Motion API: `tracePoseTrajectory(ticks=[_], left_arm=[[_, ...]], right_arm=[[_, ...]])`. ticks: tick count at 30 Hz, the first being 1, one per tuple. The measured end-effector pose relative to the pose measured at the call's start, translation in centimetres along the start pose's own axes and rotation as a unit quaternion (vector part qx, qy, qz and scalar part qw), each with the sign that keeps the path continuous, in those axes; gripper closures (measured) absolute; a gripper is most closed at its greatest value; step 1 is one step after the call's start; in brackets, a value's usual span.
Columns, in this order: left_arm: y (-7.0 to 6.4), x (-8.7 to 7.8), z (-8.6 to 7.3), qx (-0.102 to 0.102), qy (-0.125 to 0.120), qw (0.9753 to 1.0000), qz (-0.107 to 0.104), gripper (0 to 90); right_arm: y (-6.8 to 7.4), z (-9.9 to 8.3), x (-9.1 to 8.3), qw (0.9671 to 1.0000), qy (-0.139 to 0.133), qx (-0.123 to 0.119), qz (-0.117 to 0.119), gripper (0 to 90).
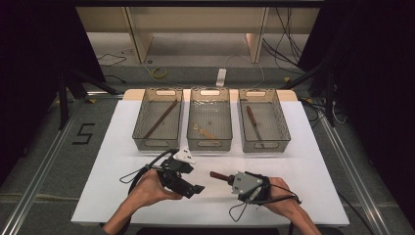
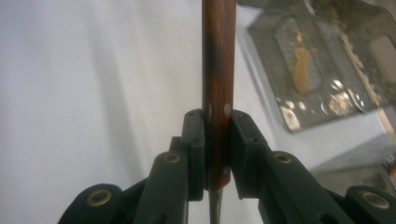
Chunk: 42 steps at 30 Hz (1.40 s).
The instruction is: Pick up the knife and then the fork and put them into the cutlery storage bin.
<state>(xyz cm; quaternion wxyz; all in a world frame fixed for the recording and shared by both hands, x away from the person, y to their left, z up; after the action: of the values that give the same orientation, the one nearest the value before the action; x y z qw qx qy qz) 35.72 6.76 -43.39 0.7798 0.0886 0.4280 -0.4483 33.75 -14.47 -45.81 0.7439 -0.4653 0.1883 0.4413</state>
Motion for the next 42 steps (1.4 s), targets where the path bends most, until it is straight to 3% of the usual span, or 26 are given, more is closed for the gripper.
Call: tracePoseTrajectory(ticks=[5,7,10,16,19,21,26,32,42], left_arm=[[1.3,-0.6,-0.7,-0.020,-0.059,0.9979,0.017,22.0],[1.9,-1.0,-0.9,-0.033,-0.079,0.9962,0.020,22.0],[2.6,-1.6,-1.3,-0.046,-0.099,0.9937,0.024,22.0],[3.5,-2.4,-2.2,-0.057,-0.110,0.9917,0.035,20.3],[3.7,-2.9,-2.5,-0.059,-0.130,0.9890,0.040,20.1],[3.8,-3.1,-2.6,-0.063,-0.137,0.9878,0.039,19.4],[4.0,-3.1,-3.1,-0.060,-0.133,0.9884,0.044,18.3],[4.1,-3.4,-3.6,-0.065,-0.145,0.9861,0.050,17.7],[4.0,-3.6,-4.0,-0.066,-0.146,0.9856,0.053,16.9]], right_arm=[[-2.2,-0.9,-0.3,0.9983,-0.003,0.058,-0.006,77.6],[-3.1,-1.2,-0.4,0.9959,-0.003,0.090,-0.007,77.6],[-4.5,-1.6,-0.7,0.9927,-0.001,0.120,-0.011,77.6],[-7.5,-2.6,-1.1,0.9800,-0.011,0.198,-0.017,77.6],[-9.0,-3.0,-1.3,0.9742,-0.014,0.224,-0.022,77.6],[-9.9,-3.3,-1.3,0.9710,-0.013,0.237,-0.030,77.6],[-12.2,-3.5,-1.2,0.9647,-0.012,0.260,-0.042,77.6],[-14.9,-3.8,-1.2,0.9561,-0.017,0.288,-0.053,77.6],[-18.5,-4.3,-0.2,0.9471,-0.004,0.314,-0.067,77.5]])
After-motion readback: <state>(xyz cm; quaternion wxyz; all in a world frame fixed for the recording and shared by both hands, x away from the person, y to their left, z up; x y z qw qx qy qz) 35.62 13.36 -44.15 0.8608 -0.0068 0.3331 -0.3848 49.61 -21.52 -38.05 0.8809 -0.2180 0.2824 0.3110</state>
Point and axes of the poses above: each handheld gripper's, and its own axes: x roughly forward along the jaws, z roughly out of its top, y roughly to its left, the point moved 4 cm from there along x, roughly forward along the jaws, and after that the axes turned 9 degrees about -x, right-handed, at the moved point
